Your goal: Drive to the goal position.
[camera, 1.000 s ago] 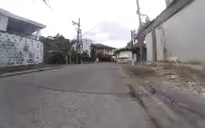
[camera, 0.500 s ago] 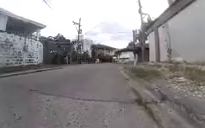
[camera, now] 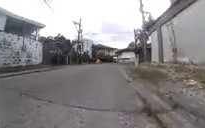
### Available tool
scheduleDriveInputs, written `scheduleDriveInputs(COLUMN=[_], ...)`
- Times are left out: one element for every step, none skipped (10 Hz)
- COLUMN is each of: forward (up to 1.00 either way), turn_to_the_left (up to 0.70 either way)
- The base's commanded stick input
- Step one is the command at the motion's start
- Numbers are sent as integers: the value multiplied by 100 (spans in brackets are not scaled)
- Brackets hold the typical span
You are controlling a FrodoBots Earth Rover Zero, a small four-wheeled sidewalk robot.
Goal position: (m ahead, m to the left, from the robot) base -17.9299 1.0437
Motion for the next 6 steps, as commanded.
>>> scheduleDriveInputs(forward=[65,65,65,65,65,65], turn_to_the_left=[0,0,0,0,0,0])
